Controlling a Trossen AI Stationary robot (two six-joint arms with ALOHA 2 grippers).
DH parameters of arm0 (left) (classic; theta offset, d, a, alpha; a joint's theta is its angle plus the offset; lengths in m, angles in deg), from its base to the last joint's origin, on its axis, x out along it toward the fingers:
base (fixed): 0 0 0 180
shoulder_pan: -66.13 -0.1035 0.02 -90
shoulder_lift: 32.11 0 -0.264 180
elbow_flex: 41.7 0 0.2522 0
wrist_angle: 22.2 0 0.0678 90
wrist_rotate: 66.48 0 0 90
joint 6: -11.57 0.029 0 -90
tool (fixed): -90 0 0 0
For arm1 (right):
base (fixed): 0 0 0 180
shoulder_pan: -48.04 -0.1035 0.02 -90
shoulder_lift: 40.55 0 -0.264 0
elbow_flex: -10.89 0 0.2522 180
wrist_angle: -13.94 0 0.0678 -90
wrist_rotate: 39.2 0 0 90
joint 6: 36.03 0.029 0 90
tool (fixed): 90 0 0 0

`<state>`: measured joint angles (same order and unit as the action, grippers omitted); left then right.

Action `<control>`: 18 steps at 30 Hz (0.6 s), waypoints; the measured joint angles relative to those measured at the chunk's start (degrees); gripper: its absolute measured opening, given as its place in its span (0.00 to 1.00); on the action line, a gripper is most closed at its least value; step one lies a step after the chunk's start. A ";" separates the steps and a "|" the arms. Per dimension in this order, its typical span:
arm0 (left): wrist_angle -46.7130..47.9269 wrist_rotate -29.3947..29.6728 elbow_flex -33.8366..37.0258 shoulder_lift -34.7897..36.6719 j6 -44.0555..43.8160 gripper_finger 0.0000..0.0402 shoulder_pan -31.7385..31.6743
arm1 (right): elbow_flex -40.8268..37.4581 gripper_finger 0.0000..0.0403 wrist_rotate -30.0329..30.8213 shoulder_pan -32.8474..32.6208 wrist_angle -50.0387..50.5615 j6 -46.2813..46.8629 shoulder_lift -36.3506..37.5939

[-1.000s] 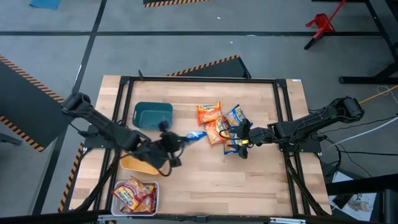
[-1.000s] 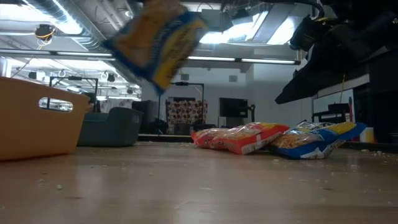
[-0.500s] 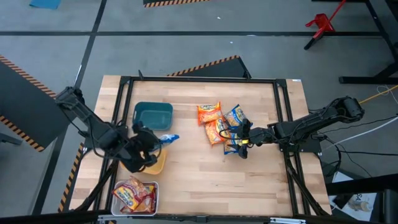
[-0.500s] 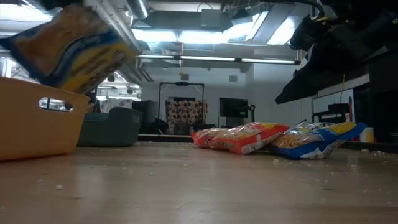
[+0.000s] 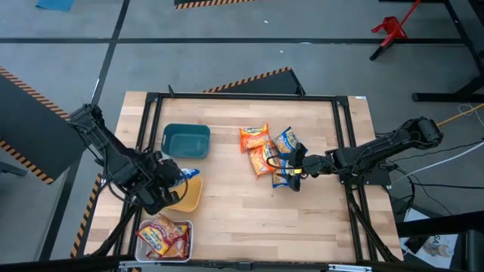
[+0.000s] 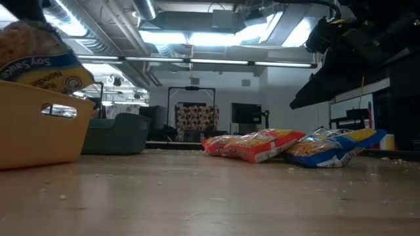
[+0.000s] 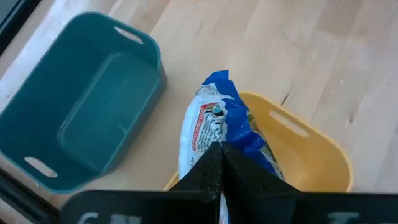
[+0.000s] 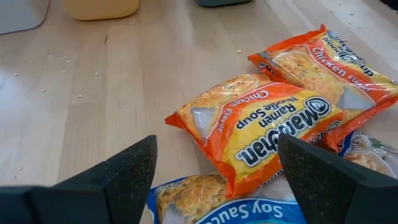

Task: Sort Maruchan noodles
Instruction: Put the bottom left blue noodle pack into the yellow bin

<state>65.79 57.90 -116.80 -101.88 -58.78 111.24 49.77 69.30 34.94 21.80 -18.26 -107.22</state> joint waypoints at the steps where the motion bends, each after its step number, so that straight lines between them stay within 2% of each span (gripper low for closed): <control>1: 0.00 -0.13 0.62 -0.21 -0.31 0.00 0.33 | 0.00 0.79 0.00 0.00 0.01 -0.01 0.00; 8: -2.25 -4.24 6.25 -3.29 -1.75 0.00 1.63 | 0.00 0.79 -0.04 0.00 0.06 -0.01 0.00; 13: -5.98 -4.17 8.14 -4.75 -1.67 0.00 1.58 | 0.00 0.79 -0.04 0.00 0.10 -0.01 0.00; 18: -11.62 -7.29 8.70 -4.93 2.32 0.03 1.54 | 0.00 0.79 -0.30 0.00 0.12 -0.01 0.00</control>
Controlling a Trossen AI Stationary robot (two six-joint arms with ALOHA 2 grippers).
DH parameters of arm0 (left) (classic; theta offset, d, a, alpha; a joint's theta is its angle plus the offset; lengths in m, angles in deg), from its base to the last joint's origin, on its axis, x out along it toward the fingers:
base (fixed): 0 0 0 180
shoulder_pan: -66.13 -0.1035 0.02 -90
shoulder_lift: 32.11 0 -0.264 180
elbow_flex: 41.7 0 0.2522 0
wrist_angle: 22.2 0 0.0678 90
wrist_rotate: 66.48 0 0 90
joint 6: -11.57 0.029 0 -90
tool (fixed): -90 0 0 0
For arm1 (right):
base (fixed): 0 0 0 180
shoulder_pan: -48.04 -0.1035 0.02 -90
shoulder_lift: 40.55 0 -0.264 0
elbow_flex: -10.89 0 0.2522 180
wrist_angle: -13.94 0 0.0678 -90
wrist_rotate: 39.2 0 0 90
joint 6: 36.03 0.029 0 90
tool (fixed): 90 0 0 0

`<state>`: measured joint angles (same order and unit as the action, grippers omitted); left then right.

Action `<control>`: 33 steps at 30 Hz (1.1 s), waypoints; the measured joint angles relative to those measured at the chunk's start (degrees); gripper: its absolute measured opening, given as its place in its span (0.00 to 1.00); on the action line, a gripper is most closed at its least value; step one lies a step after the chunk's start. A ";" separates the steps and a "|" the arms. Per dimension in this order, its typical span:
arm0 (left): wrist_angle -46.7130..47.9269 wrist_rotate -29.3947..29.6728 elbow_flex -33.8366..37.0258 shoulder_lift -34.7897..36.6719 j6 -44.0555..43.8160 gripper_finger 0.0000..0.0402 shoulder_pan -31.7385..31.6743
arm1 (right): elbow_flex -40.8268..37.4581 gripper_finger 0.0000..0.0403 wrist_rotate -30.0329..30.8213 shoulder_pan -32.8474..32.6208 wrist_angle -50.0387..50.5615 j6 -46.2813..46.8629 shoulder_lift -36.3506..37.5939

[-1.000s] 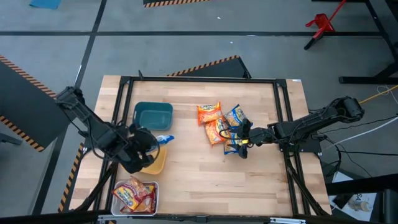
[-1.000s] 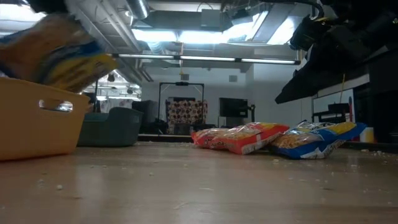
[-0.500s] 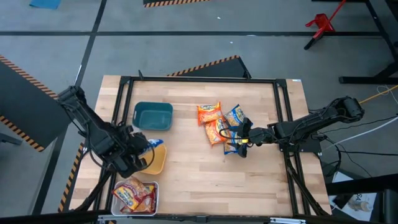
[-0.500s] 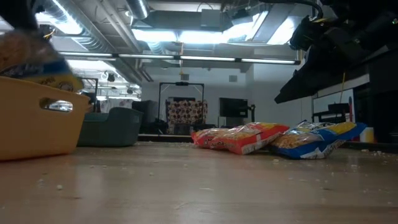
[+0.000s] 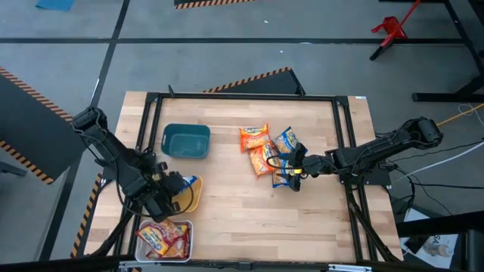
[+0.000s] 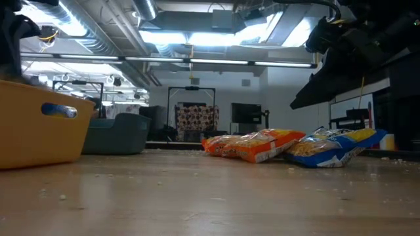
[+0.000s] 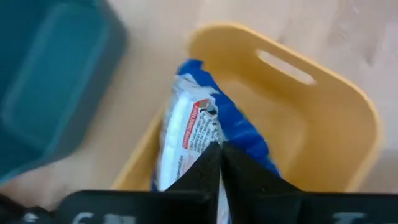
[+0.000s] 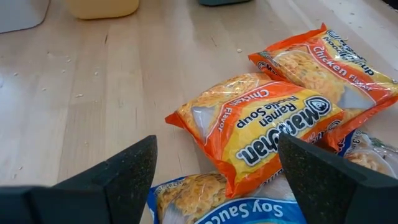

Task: Sort Maruchan noodles
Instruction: Put the bottom left blue noodle pack into the yellow bin, then put the bottom orange noodle pack into the blue bin

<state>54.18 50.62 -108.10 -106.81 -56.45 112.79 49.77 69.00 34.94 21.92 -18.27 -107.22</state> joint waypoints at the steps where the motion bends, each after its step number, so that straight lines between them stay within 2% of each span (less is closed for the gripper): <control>1: -0.59 -0.99 0.04 0.00 0.21 0.05 -0.12 | 0.00 0.79 -0.68 0.00 0.00 -0.03 0.00; 6: -4.05 -2.57 0.08 0.00 1.06 0.15 -0.24 | 0.00 0.79 -2.37 0.00 0.15 -0.04 0.00; 10: -7.62 0.16 -1.87 0.35 2.78 0.21 -1.36 | 0.00 0.79 -2.36 0.00 0.54 -0.04 0.00; 12: -9.42 3.34 -4.39 0.35 6.87 0.23 -2.84 | 0.00 0.79 -2.34 0.00 0.92 -0.07 0.00; 16: -14.62 13.33 -9.91 0.35 18.52 0.25 -6.41 | -0.02 0.79 -1.62 0.00 0.93 -0.22 -0.02; 18: -18.46 18.71 -11.67 0.39 25.49 0.26 -8.93 | 0.00 0.79 1.37 0.00 1.38 -0.21 -0.26; 20: -23.01 21.37 -12.43 0.39 31.69 0.26 -12.12 | -0.01 0.79 4.24 0.02 2.46 -0.15 -1.20; 22: -27.56 20.90 -12.46 0.39 37.20 0.26 -15.77 | -0.02 0.79 5.88 0.02 2.76 -0.13 -2.50; 25: -33.55 16.94 -12.01 -0.60 42.66 0.26 -21.38 | -0.02 0.79 6.20 0.02 2.72 -0.15 -5.27; 33: -36.40 8.22 -11.81 -6.56 48.11 0.26 -30.61 | -0.02 0.79 7.36 0.02 -3.37 -0.02 -12.53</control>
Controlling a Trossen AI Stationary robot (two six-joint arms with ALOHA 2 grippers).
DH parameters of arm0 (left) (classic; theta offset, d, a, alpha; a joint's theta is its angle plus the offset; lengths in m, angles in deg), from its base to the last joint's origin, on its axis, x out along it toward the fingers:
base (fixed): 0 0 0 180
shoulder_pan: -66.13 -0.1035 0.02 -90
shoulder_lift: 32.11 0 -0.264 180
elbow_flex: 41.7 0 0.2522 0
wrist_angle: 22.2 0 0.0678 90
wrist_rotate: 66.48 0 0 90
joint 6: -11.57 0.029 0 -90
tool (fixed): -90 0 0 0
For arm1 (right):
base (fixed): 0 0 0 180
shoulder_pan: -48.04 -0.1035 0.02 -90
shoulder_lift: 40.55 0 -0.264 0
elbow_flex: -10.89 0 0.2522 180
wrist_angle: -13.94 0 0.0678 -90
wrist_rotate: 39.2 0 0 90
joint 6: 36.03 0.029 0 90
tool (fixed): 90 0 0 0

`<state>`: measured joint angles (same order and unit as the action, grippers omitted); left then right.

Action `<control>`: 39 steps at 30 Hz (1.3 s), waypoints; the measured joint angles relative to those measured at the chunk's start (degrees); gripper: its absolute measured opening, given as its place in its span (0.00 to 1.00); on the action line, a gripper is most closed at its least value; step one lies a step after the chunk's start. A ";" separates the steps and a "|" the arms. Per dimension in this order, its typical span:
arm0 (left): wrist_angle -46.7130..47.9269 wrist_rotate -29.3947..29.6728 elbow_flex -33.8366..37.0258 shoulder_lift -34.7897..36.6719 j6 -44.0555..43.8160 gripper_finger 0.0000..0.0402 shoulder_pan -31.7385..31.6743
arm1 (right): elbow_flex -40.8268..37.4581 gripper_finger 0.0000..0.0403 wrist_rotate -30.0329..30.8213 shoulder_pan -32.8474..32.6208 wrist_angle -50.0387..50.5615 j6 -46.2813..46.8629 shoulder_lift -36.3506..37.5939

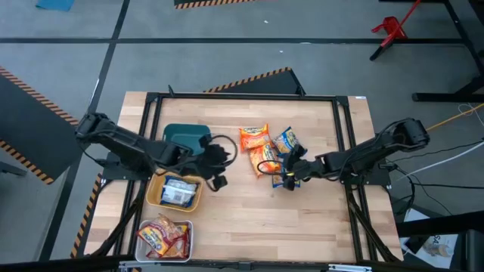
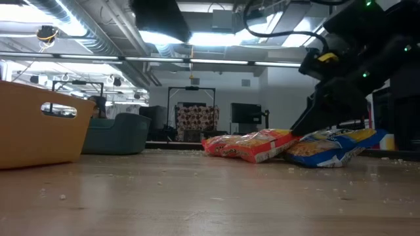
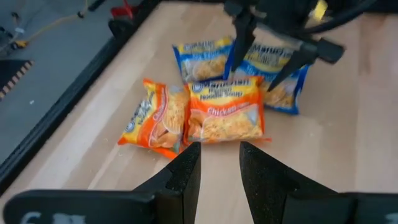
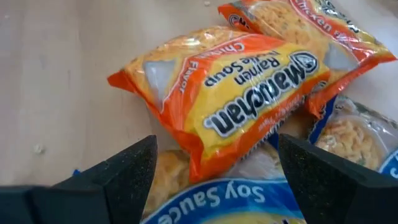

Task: Sort Maruchan noodles
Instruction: Put the bottom orange noodle pack into the blue bin

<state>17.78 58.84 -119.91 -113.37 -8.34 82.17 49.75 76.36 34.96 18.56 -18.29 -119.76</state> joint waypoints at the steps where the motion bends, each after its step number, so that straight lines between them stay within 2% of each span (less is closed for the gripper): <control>1: -0.08 -1.23 0.00 -0.85 0.51 0.26 -0.66 | 0.02 0.79 0.33 0.07 -1.26 0.00 -1.04; 4: -0.95 -3.52 0.00 -3.43 1.04 0.26 -1.93 | 0.00 0.79 0.39 0.76 -4.10 0.02 -3.64; 10: -2.62 -3.56 0.00 -8.04 2.56 0.26 -1.94 | 2.11 0.79 0.38 2.69 -7.34 0.20 -8.09; 13: -3.00 -3.53 0.00 -9.52 2.55 0.26 -1.94 | 3.84 0.75 0.39 2.78 -7.25 0.04 -9.43; 17: -3.73 -3.07 0.02 -11.15 2.58 0.26 -1.94 | 5.46 0.61 0.38 2.64 -7.19 0.00 -10.49; 29: -8.12 -3.94 0.00 -13.07 7.49 0.29 -0.95 | 5.86 0.03 -4.25 2.62 -7.37 3.24 -10.72; 39: -15.86 -6.62 -0.01 -19.62 9.01 0.38 -0.23 | 6.07 0.02 -5.68 2.62 -11.38 6.05 -10.70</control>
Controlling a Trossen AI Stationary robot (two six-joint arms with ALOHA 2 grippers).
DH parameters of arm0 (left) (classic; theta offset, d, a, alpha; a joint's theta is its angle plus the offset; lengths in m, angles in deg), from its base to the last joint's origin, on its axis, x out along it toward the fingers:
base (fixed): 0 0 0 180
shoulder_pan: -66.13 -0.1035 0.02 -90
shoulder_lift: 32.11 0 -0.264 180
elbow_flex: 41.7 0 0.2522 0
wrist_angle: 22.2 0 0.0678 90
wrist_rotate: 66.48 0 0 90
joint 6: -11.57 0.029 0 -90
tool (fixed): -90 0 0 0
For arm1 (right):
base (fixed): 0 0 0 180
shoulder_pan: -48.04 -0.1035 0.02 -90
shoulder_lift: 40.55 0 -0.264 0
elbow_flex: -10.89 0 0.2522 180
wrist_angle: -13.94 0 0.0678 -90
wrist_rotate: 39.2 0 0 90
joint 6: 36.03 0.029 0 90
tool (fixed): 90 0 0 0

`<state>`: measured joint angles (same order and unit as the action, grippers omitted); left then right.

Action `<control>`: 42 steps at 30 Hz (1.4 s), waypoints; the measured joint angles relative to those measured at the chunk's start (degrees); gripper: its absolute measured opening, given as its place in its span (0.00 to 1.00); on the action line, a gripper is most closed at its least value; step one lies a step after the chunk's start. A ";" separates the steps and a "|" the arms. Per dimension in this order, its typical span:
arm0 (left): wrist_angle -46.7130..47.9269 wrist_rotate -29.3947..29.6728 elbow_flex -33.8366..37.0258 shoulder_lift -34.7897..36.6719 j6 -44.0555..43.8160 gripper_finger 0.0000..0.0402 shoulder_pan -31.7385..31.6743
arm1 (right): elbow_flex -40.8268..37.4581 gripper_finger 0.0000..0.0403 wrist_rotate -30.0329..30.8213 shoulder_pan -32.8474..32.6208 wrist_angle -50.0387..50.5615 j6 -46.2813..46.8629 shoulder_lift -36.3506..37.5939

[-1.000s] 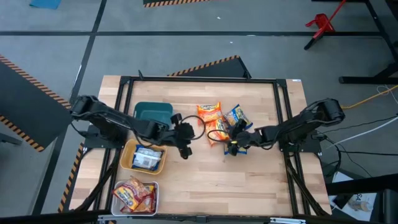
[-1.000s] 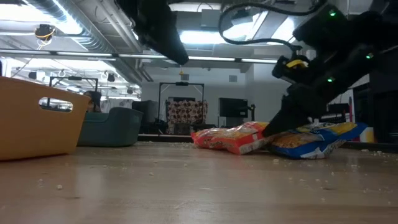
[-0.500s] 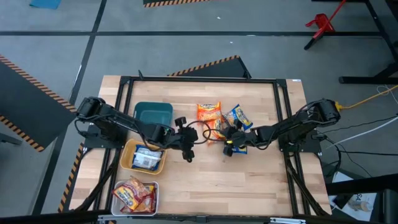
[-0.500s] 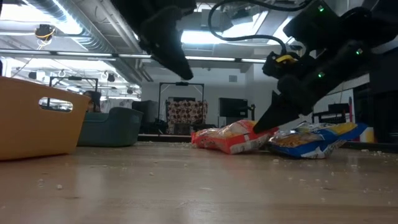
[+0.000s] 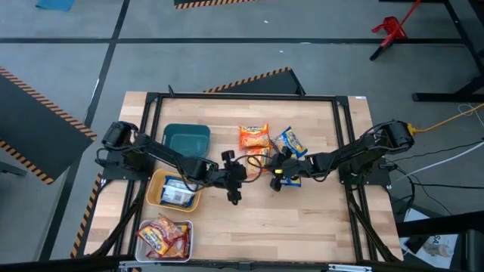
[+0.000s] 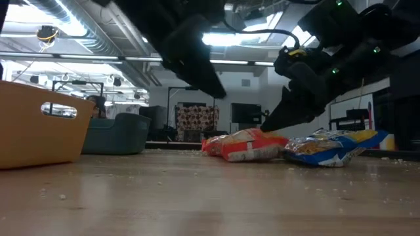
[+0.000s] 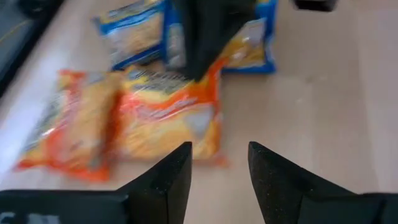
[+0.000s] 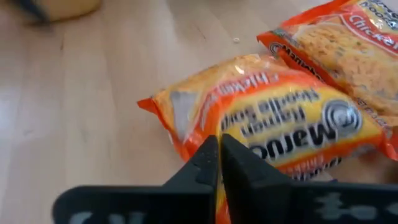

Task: Sort Maruchan noodles
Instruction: Put the bottom orange noodle pack into the blue bin

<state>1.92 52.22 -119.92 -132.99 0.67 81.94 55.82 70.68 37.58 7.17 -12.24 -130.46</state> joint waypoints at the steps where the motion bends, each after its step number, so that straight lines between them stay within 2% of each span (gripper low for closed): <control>1: -1.30 -0.56 -0.01 -1.14 0.39 0.39 0.00 | 0.00 0.03 -0.03 0.00 -0.34 0.14 0.00; 5: -5.56 -0.81 -0.09 -4.01 1.46 0.43 0.17 | 0.00 0.06 -0.43 -0.01 -0.63 0.04 0.00; 8: -8.25 -0.18 0.02 -5.31 1.49 0.46 -0.09 | 0.00 0.11 -1.98 0.00 0.11 0.02 0.00; 15: -9.98 -2.21 -0.01 -5.68 2.07 0.55 -1.30 | -0.02 0.40 -2.12 -0.02 1.02 -0.01 0.00; 18: -10.19 -2.22 -0.01 -5.68 2.02 0.60 -2.22 | -0.02 0.51 0.94 -0.02 1.11 0.38 0.00; 21: -9.98 -1.69 -0.01 -5.67 -0.30 0.63 -3.21 | -0.02 0.58 4.85 -0.02 1.83 2.74 0.02; 26: -9.41 0.56 -0.01 -5.68 -5.93 0.65 -4.84 | -0.02 0.58 10.29 -0.01 5.12 5.79 0.02; 31: -9.38 0.65 -0.01 -5.68 -12.86 0.64 -6.01 | -0.04 0.52 10.47 -0.02 5.25 5.79 0.02; 38: -8.56 0.04 -0.10 -6.96 -23.16 0.64 -7.75 | -0.06 0.48 5.38 0.00 0.62 5.79 -2.55; 42: -8.33 -2.35 0.02 -8.19 -27.08 0.64 -7.93 | -0.04 0.46 2.81 -0.02 -4.12 5.77 -5.80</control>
<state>-6.41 49.87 -119.90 -141.18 -26.41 74.01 55.78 73.49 37.56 3.05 -6.47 -136.25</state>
